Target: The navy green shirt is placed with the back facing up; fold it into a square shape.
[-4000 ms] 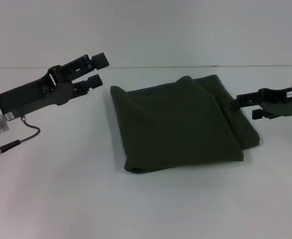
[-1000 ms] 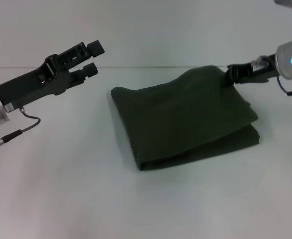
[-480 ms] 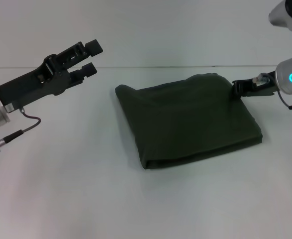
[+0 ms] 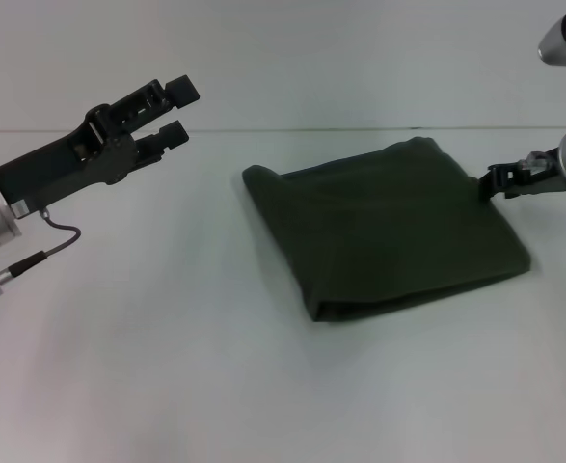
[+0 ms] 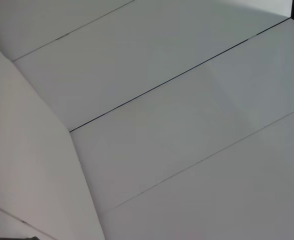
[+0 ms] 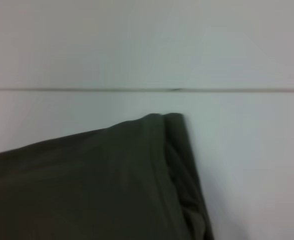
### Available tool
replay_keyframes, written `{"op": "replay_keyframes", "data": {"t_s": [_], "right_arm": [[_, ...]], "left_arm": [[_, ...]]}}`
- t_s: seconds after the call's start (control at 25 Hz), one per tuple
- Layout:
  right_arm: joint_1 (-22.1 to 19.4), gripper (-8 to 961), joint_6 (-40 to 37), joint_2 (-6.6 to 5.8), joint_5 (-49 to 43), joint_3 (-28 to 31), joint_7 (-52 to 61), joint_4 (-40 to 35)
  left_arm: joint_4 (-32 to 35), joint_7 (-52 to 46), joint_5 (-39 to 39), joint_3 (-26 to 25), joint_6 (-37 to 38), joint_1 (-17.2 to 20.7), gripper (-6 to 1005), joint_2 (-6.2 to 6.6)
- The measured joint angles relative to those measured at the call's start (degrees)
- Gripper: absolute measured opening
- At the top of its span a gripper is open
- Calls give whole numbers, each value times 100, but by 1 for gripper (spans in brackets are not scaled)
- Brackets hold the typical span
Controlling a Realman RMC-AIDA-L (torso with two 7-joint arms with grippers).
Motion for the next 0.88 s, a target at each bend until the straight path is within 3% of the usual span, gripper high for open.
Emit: {"op": "replay_keyframes", "data": {"t_s": [0.12, 0.36, 0.44, 0.68, 0.8, 0.88], "right_arm": [[-44, 284, -22, -36, -95, 86, 144, -136], [-545, 513, -808, -34, 880, 186, -187, -1328], [-681, 587, -1060, -96, 1290, 288, -324, -1515], [-1329, 588, -2624, -525, 3723, 1365, -1619, -1501], [-1909, 589, -3195, -565, 4826, 1710, -2272, -1374], [-2254, 589, -3401, -567, 5376, 1874, -2648, -1227]], "left_arm": [[0, 1, -51, -7, 35, 5, 938, 0], [1, 5, -73, -6, 39, 31, 939, 7], [-1, -22, -54, 15, 60, 40, 939, 26], [-11, -306, 268, 77, 719, 122, 938, 170], [-19, -528, 583, 94, 1028, 256, 939, 159], [-60, -695, 813, 132, 1044, 356, 939, 52]]}}
